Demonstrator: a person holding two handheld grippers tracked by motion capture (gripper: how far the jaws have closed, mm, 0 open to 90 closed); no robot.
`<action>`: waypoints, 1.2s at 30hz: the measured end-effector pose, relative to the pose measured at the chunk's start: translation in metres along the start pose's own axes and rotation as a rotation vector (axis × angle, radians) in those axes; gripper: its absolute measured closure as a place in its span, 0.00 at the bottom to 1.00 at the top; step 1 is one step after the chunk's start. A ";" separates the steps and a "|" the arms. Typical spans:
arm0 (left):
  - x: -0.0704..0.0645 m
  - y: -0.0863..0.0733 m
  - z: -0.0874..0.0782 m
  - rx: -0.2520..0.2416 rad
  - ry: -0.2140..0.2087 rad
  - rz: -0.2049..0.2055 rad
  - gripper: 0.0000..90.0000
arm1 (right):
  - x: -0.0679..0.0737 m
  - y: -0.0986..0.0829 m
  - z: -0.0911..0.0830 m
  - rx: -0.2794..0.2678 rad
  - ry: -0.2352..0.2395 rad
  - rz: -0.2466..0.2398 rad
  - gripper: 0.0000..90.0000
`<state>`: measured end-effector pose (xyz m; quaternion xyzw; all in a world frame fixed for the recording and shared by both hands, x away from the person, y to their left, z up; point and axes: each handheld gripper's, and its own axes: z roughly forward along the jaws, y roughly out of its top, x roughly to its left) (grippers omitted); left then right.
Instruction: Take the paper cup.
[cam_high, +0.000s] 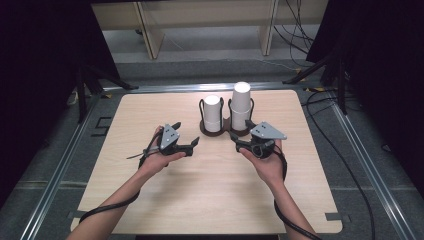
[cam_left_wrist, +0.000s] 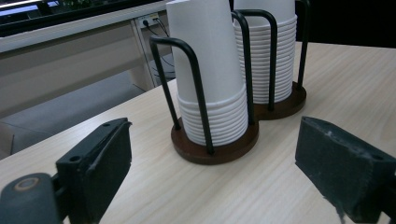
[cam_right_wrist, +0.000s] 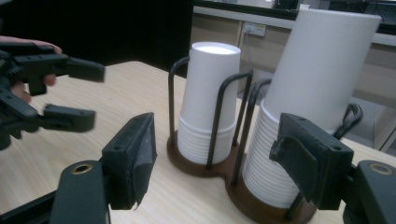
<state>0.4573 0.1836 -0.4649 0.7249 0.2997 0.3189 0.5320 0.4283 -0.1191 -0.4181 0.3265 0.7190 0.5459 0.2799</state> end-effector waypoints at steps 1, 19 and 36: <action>-0.001 0.001 0.005 0.011 -0.007 0.000 0.13 | 0.000 0.006 0.006 -0.006 -0.010 -0.030 0.34; 0.007 -0.002 0.074 0.073 -0.028 0.019 0.16 | -0.003 0.045 0.070 0.007 0.015 -0.061 0.36; 0.006 -0.007 0.096 0.099 -0.039 -0.056 0.18 | -0.005 0.058 0.111 0.075 0.022 -0.072 0.35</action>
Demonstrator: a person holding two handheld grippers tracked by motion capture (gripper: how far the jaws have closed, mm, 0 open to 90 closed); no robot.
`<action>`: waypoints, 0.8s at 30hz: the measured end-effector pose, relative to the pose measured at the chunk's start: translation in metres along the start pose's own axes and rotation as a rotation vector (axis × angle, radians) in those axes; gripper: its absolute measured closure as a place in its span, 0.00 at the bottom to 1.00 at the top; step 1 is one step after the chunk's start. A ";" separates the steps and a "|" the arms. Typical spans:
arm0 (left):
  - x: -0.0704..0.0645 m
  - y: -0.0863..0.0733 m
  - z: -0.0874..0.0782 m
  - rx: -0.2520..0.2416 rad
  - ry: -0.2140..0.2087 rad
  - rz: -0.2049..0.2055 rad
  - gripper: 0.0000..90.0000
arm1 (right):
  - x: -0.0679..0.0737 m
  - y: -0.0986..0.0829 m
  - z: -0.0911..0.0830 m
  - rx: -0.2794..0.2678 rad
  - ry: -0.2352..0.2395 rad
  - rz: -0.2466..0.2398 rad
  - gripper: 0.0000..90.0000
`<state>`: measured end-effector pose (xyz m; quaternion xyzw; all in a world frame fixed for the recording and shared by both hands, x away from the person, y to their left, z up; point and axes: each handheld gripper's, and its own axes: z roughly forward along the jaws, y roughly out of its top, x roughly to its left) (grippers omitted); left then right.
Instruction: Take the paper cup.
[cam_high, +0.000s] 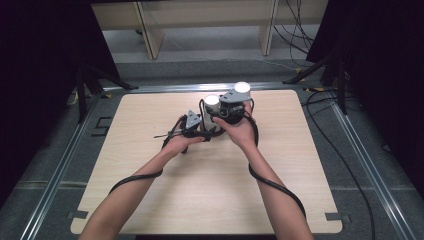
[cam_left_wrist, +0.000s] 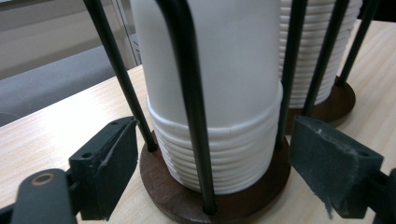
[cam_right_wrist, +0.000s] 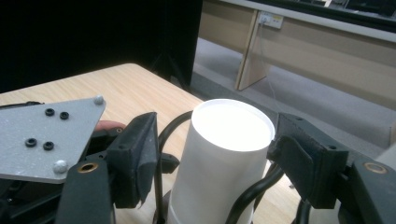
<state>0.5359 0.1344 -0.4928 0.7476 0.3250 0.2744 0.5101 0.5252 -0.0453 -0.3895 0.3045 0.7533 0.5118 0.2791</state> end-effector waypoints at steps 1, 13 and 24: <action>0.001 0.000 0.001 -0.003 -0.003 -0.003 0.18 | -0.001 0.000 0.001 0.008 -0.009 0.005 0.35; 0.003 0.002 0.008 0.014 -0.029 0.014 0.18 | -0.005 0.000 0.019 0.005 -0.039 0.000 0.35; 0.005 0.003 0.011 0.037 -0.043 0.026 0.21 | -0.004 -0.002 0.028 0.024 -0.055 0.028 0.36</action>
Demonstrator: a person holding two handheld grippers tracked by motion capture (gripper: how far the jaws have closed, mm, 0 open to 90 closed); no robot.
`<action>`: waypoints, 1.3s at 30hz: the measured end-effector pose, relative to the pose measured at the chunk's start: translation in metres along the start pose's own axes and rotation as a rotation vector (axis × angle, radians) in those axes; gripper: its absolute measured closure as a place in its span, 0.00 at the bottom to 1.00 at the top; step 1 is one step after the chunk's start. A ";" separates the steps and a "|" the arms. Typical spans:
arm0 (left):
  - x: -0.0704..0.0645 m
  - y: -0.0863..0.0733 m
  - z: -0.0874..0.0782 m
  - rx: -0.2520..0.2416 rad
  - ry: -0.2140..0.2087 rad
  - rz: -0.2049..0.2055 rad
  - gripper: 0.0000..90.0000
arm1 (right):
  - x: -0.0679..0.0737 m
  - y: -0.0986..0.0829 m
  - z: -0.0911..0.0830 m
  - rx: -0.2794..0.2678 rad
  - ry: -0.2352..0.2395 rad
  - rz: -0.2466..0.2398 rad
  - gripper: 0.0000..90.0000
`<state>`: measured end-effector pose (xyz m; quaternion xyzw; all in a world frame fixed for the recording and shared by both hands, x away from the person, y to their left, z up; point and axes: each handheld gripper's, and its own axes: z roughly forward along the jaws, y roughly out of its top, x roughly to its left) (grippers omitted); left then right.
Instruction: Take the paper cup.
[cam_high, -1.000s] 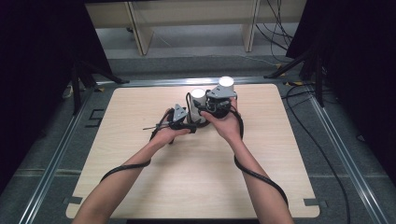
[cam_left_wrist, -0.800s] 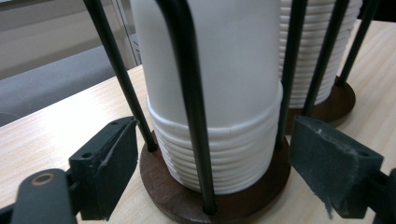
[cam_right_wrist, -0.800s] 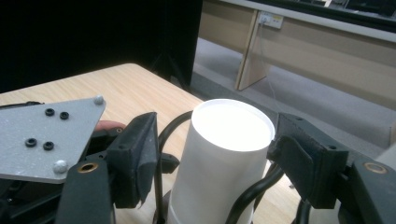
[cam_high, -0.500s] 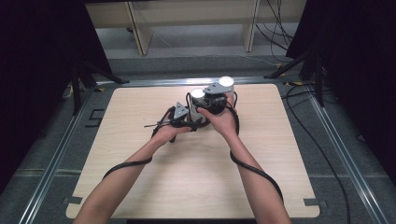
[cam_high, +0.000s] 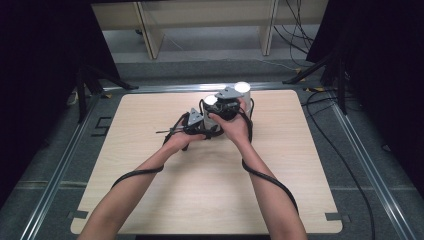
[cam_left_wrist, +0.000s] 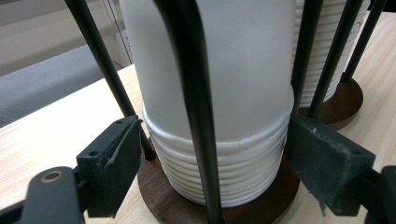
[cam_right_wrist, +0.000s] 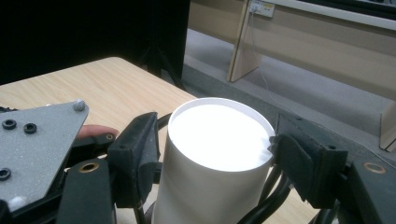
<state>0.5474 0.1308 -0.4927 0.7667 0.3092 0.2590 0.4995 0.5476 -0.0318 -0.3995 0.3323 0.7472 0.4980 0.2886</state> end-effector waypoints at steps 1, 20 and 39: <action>0.000 0.000 0.001 -0.006 0.000 -0.002 0.21 | 0.000 0.000 0.000 0.003 0.003 0.001 0.36; 0.003 0.001 0.002 0.000 -0.016 -0.056 0.23 | 0.002 0.002 0.013 0.023 -0.024 0.000 0.36; 0.005 0.002 0.004 0.008 -0.029 -0.064 0.21 | 0.001 0.002 0.015 0.029 -0.024 0.010 0.38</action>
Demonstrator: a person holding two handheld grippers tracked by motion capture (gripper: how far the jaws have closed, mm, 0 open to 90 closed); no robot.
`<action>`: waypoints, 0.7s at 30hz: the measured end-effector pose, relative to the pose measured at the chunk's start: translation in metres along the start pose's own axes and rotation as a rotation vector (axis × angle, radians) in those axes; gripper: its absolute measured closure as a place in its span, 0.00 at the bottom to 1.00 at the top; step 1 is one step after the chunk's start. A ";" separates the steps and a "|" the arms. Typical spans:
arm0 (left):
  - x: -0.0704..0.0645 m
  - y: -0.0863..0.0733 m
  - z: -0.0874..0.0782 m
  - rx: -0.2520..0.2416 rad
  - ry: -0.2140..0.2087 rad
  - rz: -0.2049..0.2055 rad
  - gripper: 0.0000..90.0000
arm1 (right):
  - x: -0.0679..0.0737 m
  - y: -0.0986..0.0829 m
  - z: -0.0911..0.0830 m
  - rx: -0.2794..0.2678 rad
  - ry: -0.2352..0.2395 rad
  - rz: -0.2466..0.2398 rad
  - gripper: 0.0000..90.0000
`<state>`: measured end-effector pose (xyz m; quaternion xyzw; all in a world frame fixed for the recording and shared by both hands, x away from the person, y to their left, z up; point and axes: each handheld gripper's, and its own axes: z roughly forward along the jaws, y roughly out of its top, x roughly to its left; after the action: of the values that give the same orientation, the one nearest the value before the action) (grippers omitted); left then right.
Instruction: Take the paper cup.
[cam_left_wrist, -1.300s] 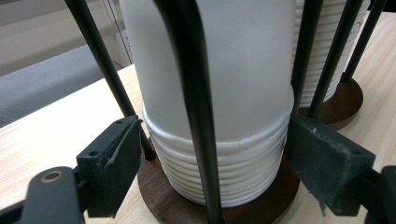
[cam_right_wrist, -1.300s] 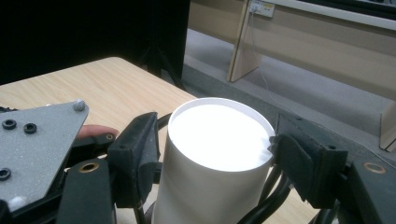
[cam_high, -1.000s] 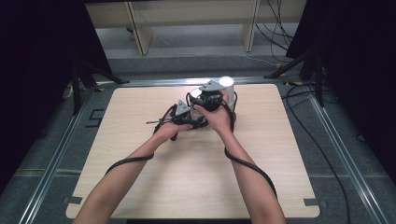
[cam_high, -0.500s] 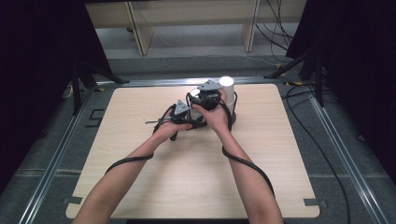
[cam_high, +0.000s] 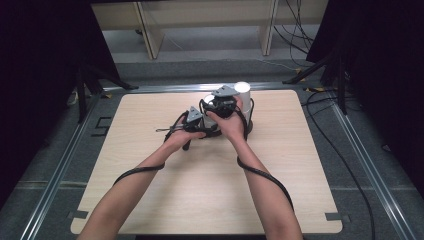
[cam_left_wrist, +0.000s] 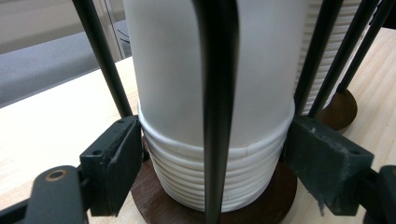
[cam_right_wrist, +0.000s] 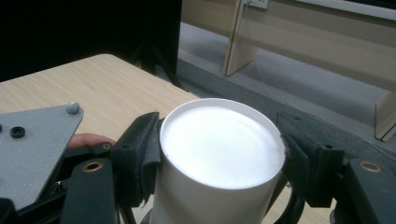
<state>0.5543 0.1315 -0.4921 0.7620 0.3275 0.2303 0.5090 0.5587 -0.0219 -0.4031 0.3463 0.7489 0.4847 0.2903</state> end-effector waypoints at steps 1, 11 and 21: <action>0.000 0.000 0.000 0.000 0.000 0.001 0.21 | 0.000 0.000 0.000 0.004 0.006 0.003 0.38; 0.000 0.000 0.000 0.007 0.001 -0.009 0.22 | -0.003 0.007 -0.005 -0.026 0.017 0.019 0.40; -0.001 0.000 0.000 0.000 0.010 -0.014 0.22 | -0.003 0.016 -0.011 -0.054 0.013 0.017 0.40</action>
<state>0.5537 0.1304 -0.4923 0.7587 0.3352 0.2305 0.5087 0.5556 -0.0261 -0.3843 0.3414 0.7345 0.5095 0.2905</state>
